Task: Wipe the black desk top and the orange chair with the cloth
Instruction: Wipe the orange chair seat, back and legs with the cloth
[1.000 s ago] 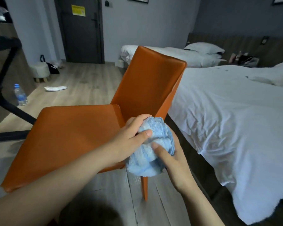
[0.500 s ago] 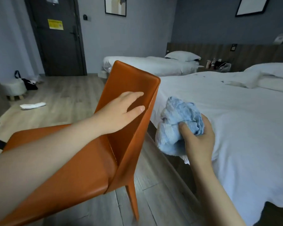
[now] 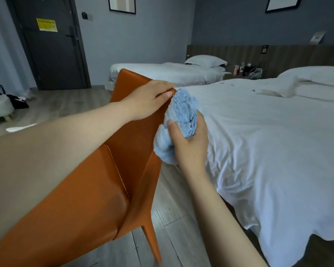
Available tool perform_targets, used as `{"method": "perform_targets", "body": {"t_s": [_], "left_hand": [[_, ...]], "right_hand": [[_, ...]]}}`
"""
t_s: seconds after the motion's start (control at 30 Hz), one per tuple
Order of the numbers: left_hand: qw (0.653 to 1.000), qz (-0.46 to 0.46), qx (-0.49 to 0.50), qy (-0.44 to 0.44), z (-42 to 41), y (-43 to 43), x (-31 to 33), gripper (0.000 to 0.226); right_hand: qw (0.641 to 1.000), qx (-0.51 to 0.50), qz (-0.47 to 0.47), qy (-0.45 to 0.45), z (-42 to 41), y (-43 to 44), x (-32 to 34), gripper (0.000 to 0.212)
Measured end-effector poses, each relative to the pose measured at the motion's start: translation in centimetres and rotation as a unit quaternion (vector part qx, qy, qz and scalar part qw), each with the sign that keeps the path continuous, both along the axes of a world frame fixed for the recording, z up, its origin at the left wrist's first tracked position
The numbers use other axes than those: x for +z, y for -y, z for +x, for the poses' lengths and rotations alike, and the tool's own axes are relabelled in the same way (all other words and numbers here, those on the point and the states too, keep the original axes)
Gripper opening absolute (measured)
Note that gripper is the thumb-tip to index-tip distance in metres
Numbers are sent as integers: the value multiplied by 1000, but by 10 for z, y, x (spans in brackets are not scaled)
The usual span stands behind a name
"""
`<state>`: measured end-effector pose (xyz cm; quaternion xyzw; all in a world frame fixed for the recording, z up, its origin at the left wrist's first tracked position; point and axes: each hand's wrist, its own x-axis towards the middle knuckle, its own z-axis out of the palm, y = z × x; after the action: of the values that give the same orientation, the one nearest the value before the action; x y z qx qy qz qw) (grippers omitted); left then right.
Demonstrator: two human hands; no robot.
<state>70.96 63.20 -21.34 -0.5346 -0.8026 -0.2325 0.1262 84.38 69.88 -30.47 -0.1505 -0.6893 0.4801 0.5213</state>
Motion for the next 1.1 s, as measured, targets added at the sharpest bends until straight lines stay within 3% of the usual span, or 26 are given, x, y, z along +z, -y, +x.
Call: {"method": "perform_targets", "body": {"t_s": [0.77,1.1], "left_hand": [[999,19,15,43,11,17,-27,58],[985,37,3,171,28,55,-97,60]], "right_hand": [[997,-16,7,71,15,65,-120,37],[988,-25,-31,148,16,85,-189,40]]}}
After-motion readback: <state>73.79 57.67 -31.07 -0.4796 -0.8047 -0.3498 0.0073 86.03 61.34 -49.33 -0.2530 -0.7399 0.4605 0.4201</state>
